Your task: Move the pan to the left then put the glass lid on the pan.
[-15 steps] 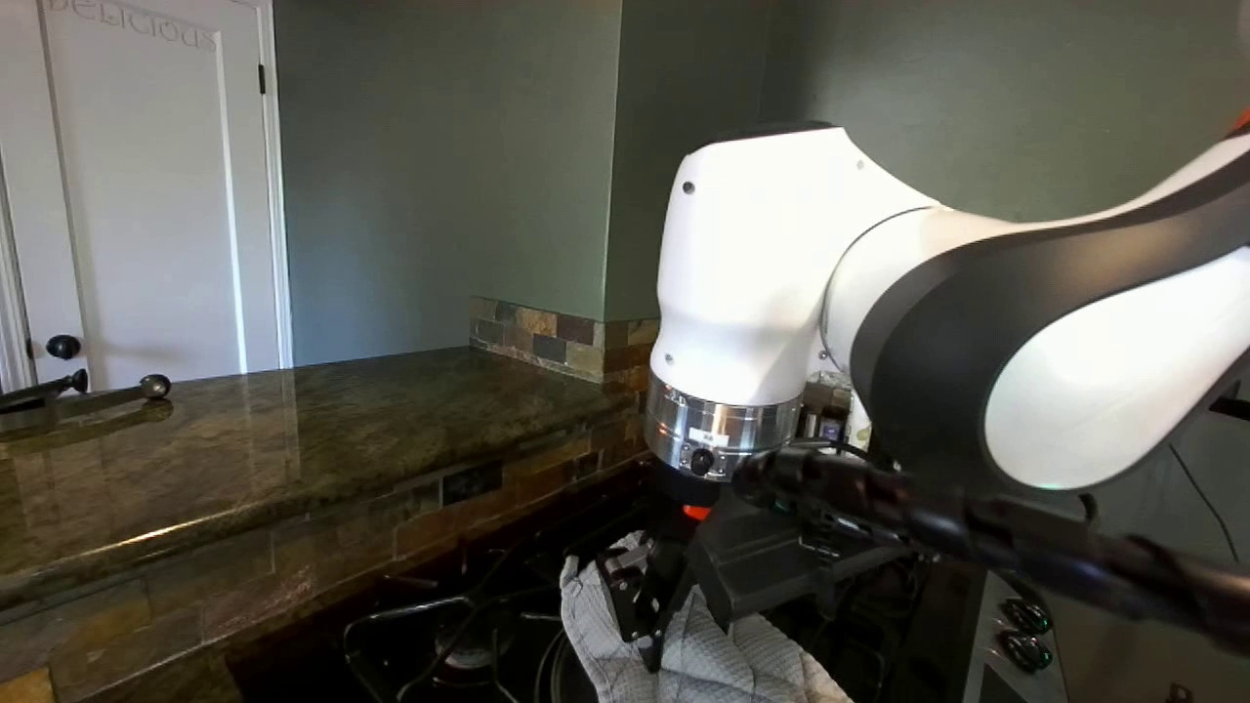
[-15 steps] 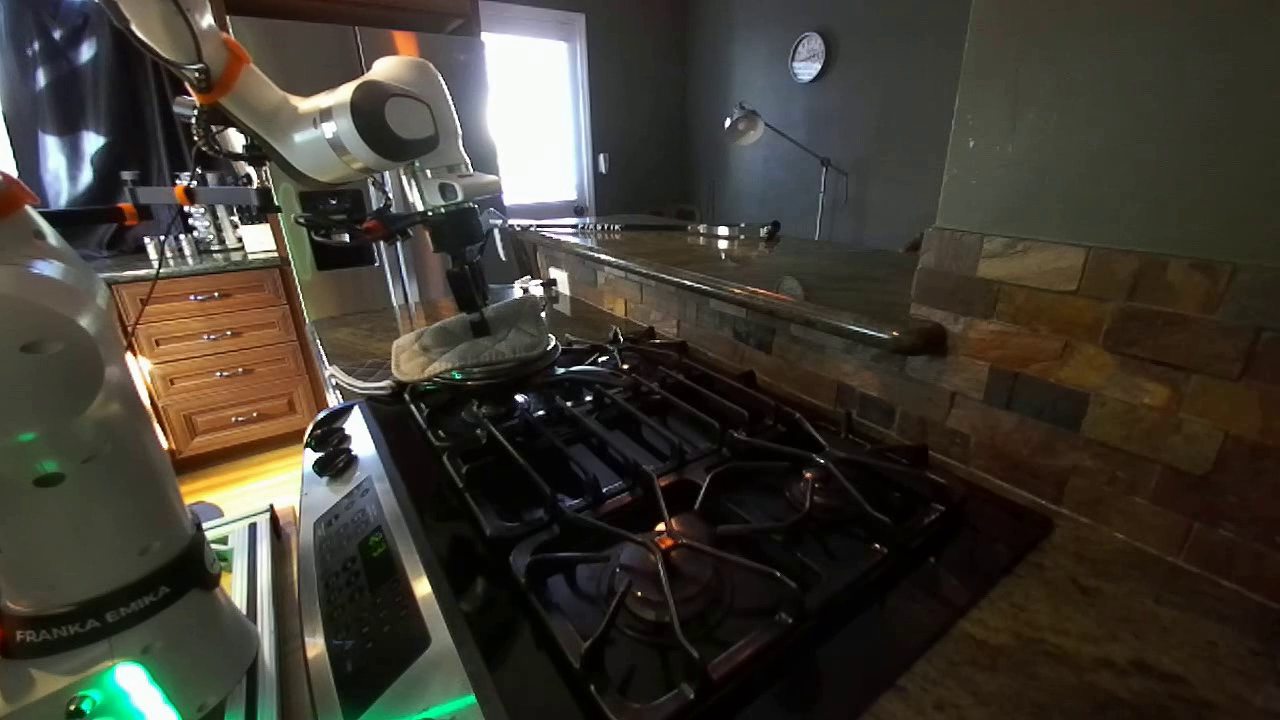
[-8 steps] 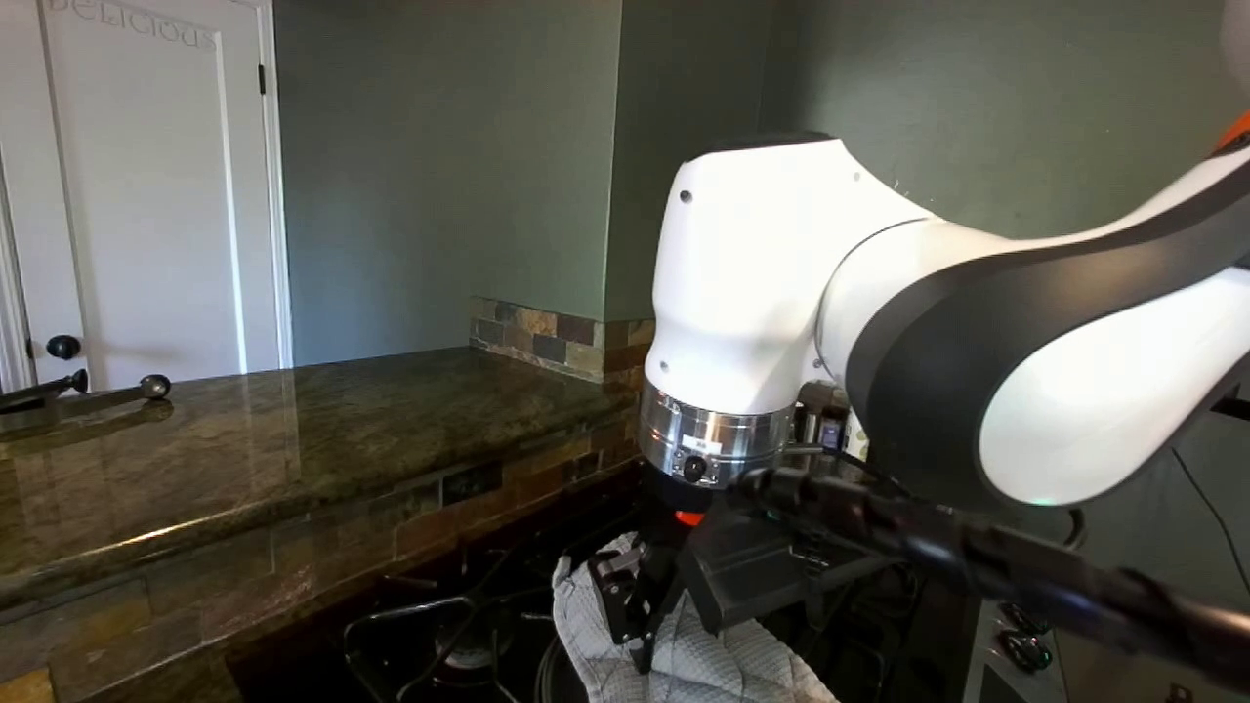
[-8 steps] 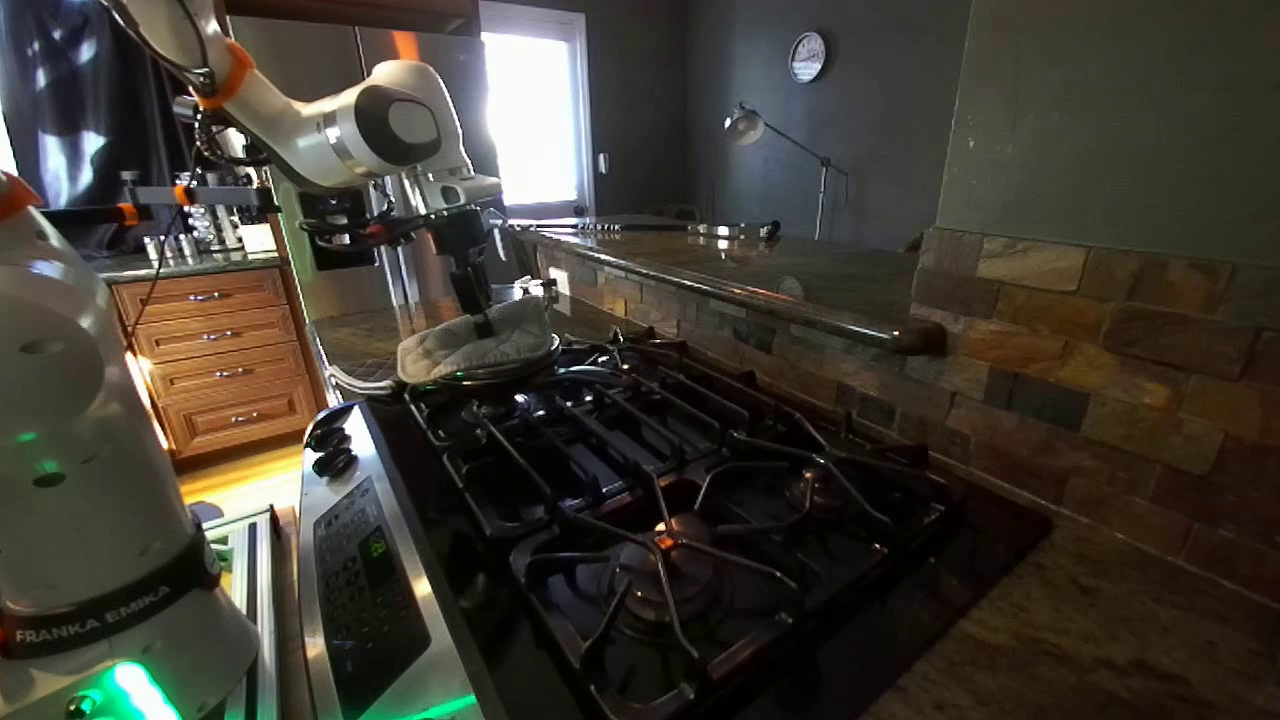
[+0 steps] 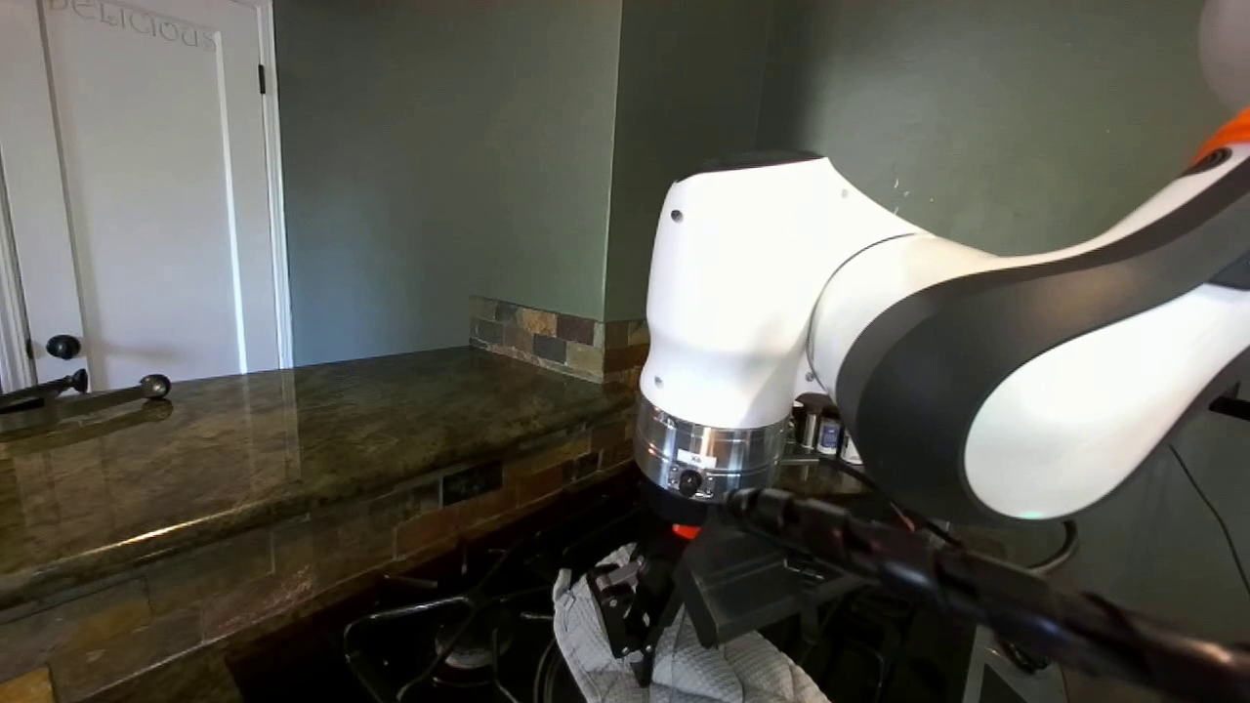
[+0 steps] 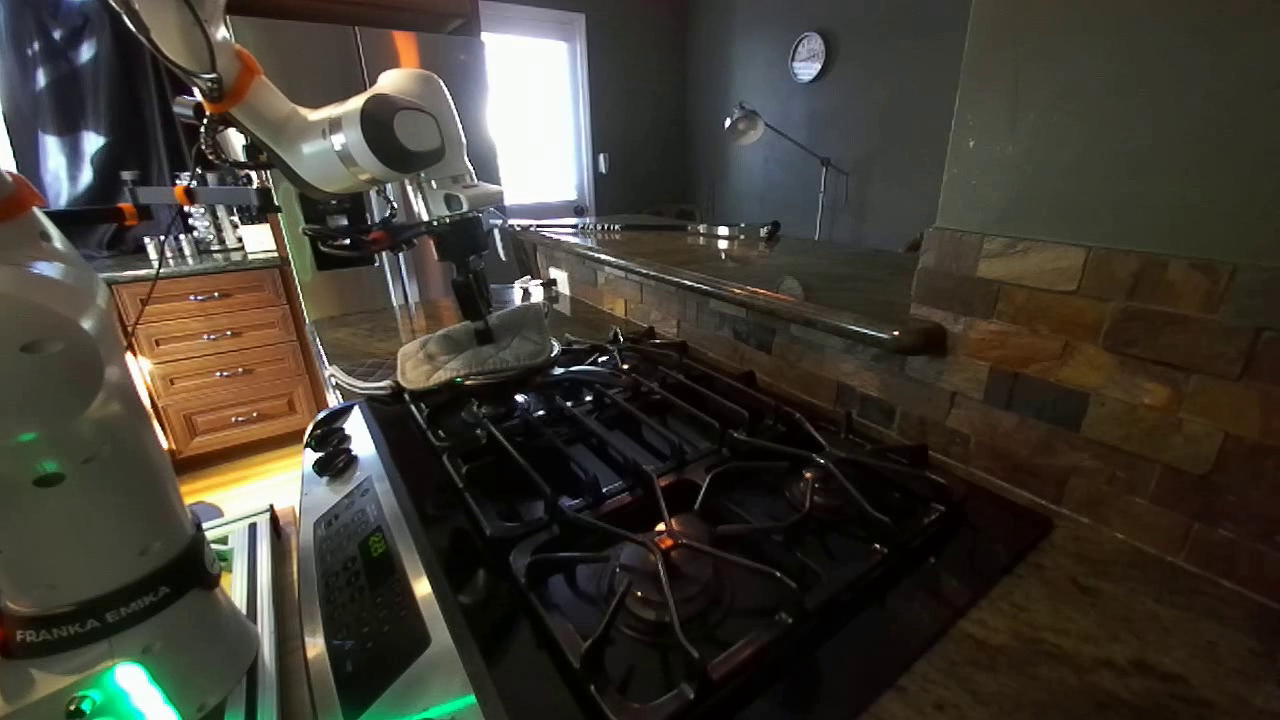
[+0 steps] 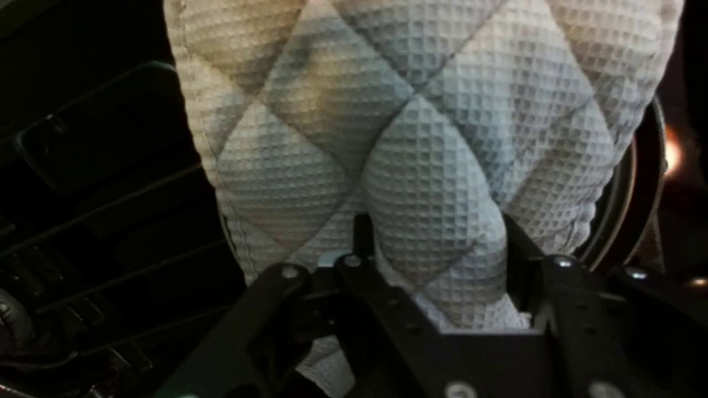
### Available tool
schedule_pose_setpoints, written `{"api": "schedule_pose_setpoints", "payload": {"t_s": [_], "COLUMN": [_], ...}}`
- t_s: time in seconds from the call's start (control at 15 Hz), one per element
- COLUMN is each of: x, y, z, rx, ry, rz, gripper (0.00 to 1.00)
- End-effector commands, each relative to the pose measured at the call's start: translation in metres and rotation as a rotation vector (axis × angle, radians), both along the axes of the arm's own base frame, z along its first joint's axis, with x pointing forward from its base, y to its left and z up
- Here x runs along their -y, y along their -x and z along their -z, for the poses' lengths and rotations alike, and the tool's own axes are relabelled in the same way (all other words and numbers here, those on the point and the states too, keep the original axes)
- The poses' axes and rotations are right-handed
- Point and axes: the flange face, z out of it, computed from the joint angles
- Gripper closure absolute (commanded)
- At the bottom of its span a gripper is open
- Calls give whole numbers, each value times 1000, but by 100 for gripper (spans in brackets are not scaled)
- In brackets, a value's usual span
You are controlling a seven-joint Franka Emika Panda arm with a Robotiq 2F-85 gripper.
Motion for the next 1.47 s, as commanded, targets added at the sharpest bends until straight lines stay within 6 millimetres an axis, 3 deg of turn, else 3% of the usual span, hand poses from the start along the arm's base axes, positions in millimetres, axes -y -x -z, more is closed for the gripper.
{"api": "schedule_pose_setpoints", "payload": {"t_s": [0.0,0.2,0.27,0.33,0.53,1.07,1.4], "x": [-4,-3,-3,-3,-4,-4,6], "y": [-4,-6,-6,-7,-9,-13,-11], "z": [-2,-2,-2,-1,-4,-16,-43], "rx": [18,16,15,14,19,26,35], "ry": [3,5,6,6,8,7,22], "rz": [7,8,9,10,9,-2,1], "gripper": [70,70,20,19,1,0,0]}}
